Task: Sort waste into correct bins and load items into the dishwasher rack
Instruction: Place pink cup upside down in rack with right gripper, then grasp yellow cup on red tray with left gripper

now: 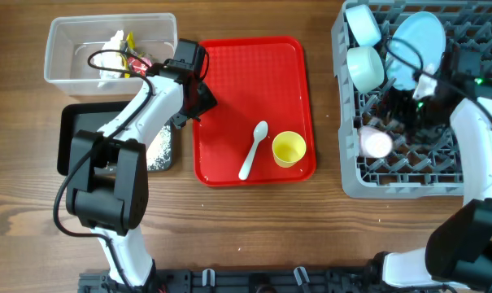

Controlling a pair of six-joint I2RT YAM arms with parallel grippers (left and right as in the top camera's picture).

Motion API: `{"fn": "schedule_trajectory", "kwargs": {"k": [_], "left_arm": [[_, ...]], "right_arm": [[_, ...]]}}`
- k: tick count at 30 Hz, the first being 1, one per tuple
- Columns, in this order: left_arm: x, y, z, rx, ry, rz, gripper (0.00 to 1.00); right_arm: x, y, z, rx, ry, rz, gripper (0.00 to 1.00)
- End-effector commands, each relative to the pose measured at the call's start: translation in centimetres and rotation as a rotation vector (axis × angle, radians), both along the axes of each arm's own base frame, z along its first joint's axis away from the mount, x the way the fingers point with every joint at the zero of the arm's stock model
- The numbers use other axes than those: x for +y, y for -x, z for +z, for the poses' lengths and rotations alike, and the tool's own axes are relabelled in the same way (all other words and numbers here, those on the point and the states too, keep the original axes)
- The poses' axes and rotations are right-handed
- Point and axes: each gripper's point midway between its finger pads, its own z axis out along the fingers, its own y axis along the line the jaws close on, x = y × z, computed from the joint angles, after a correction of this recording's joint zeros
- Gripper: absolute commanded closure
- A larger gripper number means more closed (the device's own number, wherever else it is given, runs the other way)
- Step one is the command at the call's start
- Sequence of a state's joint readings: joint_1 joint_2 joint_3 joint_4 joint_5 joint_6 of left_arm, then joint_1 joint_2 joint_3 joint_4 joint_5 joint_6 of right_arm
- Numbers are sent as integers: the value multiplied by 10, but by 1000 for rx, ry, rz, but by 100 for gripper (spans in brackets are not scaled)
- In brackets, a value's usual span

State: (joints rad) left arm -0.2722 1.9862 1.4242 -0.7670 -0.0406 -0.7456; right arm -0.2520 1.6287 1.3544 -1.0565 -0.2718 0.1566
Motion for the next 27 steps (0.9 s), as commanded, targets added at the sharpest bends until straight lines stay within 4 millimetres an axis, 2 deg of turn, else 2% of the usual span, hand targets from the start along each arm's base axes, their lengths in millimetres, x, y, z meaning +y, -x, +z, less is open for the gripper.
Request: {"fn": "schedule_trajectory", "kwargs": {"k": [1, 3, 4, 6, 8, 9, 11, 12, 13, 14, 15, 17, 21, 23, 25, 27], "left_arm": [[5, 0, -5, 9, -26, 0, 30], [5, 1, -5, 11, -26, 0, 30], [5, 1, -6, 14, -27, 0, 30], [6, 3, -6, 19, -28, -1, 30], [3, 4, -6, 23, -26, -61, 31], [2, 5, -6, 31, -26, -88, 31], [10, 13, -6, 65, -37, -94, 31], [18, 16, -7, 84, -39, -78, 31], [29, 22, -8, 121, -32, -66, 31], [23, 24, -8, 131, 18, -140, 36], [3, 28, -4, 129, 122, -282, 43], [-32, 35, 8, 96, 230, -461, 45], [-104, 47, 16, 10, 210, -704, 44], [-132, 47, 17, -57, 127, -773, 44], [-144, 42, 21, -106, 78, -747, 45], [-139, 30, 32, -129, 86, -712, 47]], "right_arm": [[1, -17, 22, -66, -6, 7, 7], [5, -18, 29, -77, -29, 17, 7], [11, -20, 46, -97, -43, 40, 8], [28, -25, 92, -172, -13, 118, 8], [60, -29, 138, -279, 21, 217, 7], [79, -28, 147, -296, 51, 271, 6], [128, -13, 125, -207, 78, 386, 1], [142, -5, 113, -161, 82, 420, 0], [158, 7, 92, -80, 107, 445, 0], [161, 10, 85, -63, 109, 458, 0], [159, 8, 83, -61, 105, 435, 0], [144, -6, 86, -96, 98, 378, 0], [92, -21, 88, -102, 105, 235, 0], [72, -23, 88, -103, 115, 201, 0], [62, -24, 88, -103, 118, 183, 0], [63, -24, 88, -109, 124, 199, 0]]}}
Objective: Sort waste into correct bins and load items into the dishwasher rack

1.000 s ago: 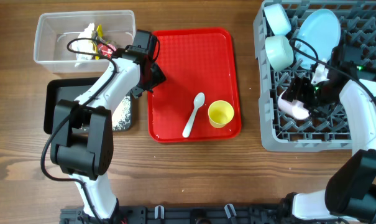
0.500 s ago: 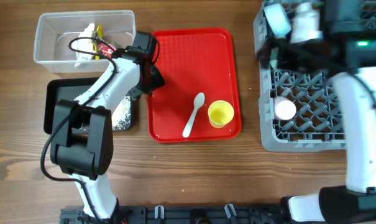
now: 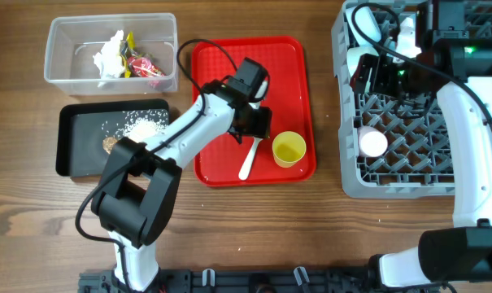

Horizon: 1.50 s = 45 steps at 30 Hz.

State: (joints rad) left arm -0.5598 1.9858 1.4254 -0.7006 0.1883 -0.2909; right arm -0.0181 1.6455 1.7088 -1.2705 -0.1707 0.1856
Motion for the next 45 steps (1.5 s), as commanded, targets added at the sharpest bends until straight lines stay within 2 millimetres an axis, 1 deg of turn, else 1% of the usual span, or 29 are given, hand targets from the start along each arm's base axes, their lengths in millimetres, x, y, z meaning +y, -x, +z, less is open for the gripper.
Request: {"fn": "schedule_trajectory", "kwargs": {"k": [1, 3, 4, 5, 6, 8, 10, 12, 14, 15, 17, 21, 24, 25, 27, 28, 29, 31, 33, 34, 36, 38, 39, 40, 41, 42, 44, 45], "left_arm": [[17, -30, 31, -77, -2, 93, 46], [15, -29, 45, -65, -4, 85, 46], [9, -28, 57, -68, -1, 72, 46], [4, -27, 63, -73, 9, 62, 46], [-6, -24, 69, -77, 36, 27, 45], [-18, -13, 70, -56, 67, -18, 44], [-24, -3, 63, -31, 50, -44, 44], [-32, 10, 53, -4, 25, -91, 52], [-32, 17, 44, 7, -11, -102, 59], [-32, 20, 38, 17, -23, -108, 60], [-32, 24, 32, 30, -31, -113, 61], [-35, 31, 28, 40, -39, -128, 62], [-37, 37, 8, 83, -61, -130, 64], [-38, 39, 2, 95, -66, -134, 67], [-40, 41, -2, 102, -73, -142, 88], [-40, 41, -2, 99, -74, -141, 96], [-38, 39, -3, 96, -79, -128, 96], [-29, 32, 0, 100, -88, -47, 96], [-23, 27, 17, 111, -44, -11, 96], [-17, 19, 47, 120, 59, 18, 96], [2, 2, 97, 134, 283, 65, 96], [23, -11, 136, 169, 521, 84, 96], [28, -14, 152, 177, 636, 49, 96], [32, -16, 162, 181, 706, 31, 96], [38, -18, 169, 187, 755, 35, 96], [38, -18, 172, 187, 775, 23, 96], [32, -13, 176, 192, 801, -13, 96], [28, -11, 179, 194, 818, -29, 96]], "right_arm": [[-1, -2, -1, -8, 23, 23, 0], [-1, -5, 0, -18, 24, 25, 0], [-1, -7, 1, -28, 24, 25, 0], [-1, -8, 1, -32, 24, 25, 0], [-1, -8, 1, -33, 24, 25, 0], [-2, -8, 1, -33, 27, 27, 0], [-2, -8, 1, -33, 30, 32, 1], [-2, -7, 1, -34, 34, 41, 0], [-2, -7, 1, -32, 35, 45, 0], [-2, -7, 1, -31, 36, 47, 0], [-2, -6, 1, -29, 36, 47, 0], [-2, -6, 0, -29, 36, 48, 0], [-2, -6, 0, -29, 36, 47, 0], [-2, -6, 0, -29, 36, 48, 0], [-2, -6, 0, -29, 36, 47, 0], [-2, -6, 0, -29, 36, 47, 0], [-2, -6, 0, -29, 35, 47, 0], [-1, -5, 0, -25, 31, 46, 1], [4, -4, 0, -24, 2, 61, 1], [19, -5, 4, -40, -69, 115, 0], [55, -6, 17, -89, -256, 249, 1], [82, -5, 28, -121, -412, 367, 1], [91, -4, 30, -131, -461, 411, 1], [102, -4, 34, -147, -515, 463, 1], [117, -4, 38, -167, -591, 529, 1], [127, -5, 40, -178, -640, 564, 1], [143, -11, 39, -195, -698, 612, 1], [153, -14, 37, -206, -746, 658, 1]]}}
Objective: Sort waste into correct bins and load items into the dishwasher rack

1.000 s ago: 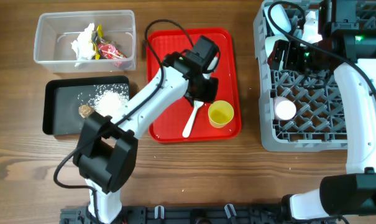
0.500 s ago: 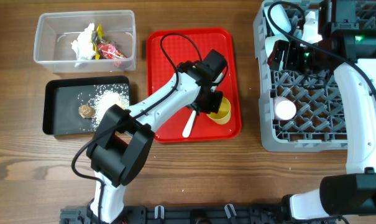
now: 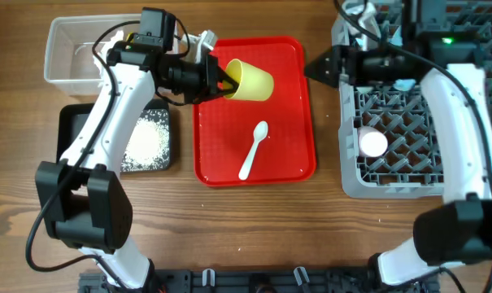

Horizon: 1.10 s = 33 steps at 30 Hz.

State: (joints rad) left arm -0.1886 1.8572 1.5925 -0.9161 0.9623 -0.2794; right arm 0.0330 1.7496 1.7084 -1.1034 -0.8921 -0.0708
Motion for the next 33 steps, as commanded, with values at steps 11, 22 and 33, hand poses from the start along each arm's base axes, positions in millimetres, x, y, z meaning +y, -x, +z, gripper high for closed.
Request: {"fn": "schedule_trajectory", "kwargs": {"k": [11, 22, 33], "left_arm": [[-24, 1, 36, -82, 184, -90, 96], [-37, -11, 44, -157, 192, -83, 96], [-47, -9, 38, -165, 151, -86, 72]], "right_arm": [[74, 5, -3, -11, -616, 387, 6], [95, 15, 6, -47, -662, 469, 18], [97, 8, 3, -92, -632, 479, 38]]}}
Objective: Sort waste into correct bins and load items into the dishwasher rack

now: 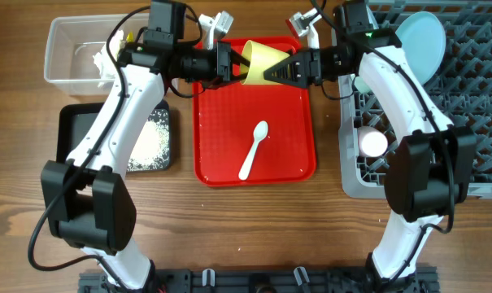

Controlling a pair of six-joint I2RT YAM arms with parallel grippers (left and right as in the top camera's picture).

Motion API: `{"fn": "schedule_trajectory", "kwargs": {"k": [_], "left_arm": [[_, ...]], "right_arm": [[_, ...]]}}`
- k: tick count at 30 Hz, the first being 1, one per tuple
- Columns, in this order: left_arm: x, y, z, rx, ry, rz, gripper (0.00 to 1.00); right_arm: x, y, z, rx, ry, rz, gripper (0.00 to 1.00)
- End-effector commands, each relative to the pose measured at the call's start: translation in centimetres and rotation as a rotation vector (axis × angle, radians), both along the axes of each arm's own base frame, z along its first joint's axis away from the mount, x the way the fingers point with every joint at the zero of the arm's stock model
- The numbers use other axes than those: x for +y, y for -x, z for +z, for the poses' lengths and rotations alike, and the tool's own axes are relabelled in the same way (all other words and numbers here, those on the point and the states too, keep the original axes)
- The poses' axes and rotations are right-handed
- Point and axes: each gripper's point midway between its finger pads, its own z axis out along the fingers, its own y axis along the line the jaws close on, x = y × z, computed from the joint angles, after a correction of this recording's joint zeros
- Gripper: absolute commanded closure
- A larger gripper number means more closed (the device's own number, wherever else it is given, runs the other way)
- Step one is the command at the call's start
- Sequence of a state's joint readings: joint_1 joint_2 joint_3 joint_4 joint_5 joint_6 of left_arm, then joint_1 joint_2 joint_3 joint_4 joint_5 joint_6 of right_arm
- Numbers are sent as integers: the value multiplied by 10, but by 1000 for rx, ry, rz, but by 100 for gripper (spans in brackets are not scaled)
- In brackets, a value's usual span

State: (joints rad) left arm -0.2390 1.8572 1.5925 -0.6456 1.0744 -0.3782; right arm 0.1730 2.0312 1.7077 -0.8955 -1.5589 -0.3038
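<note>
A yellow cup (260, 55) hangs on its side above the far end of the red tray (296, 122). My left gripper (234, 65) comes from the left and is shut on the cup's rim. From the right, my right gripper (275, 72) meets the cup's other end with its fingers spread about it. A white spoon (254, 150) lies on the tray. The grey dishwasher rack (473, 130) at the right holds a pale blue plate (420, 37) and a white-pink cup (374, 144).
A clear bin (71, 49) with wrappers and tissue stands at the far left. In front of it sits a black tray (73, 122) with white crumbs (150, 140). Both arms cross above the tray's far edge.
My right gripper has moved left from the rack's edge to the yellow cup. The left gripper has carried the cup slightly right and further back. The spoon lies where it was.
My left gripper was first beside the clear bin, with the cup and spoon on the red tray. Then it was down at the cup. Later it held the cup above the tray's far left. Meanwhile my right gripper came from the rack to the cup.
</note>
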Motion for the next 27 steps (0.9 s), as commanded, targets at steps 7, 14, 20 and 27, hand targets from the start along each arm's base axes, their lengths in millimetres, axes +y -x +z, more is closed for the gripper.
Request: {"fn": "schedule_trajectory", "kwargs": {"k": [7, 14, 20, 27], "left_arm": [[-8, 1, -5, -22, -53, 11, 0], [-7, 0, -6, -24, -58, 15, 67], [-7, 0, -6, -22, -59, 15, 96], [-5, 1, -10, -10, -78, 23, 96]], "right_arm": [[4, -8, -9, 0, 52, -17, 40], [4, -15, -18, -14, 106, -45, 40], [4, -17, -18, -33, 107, -49, 38], [3, -25, -29, -30, 178, -89, 38]]}}
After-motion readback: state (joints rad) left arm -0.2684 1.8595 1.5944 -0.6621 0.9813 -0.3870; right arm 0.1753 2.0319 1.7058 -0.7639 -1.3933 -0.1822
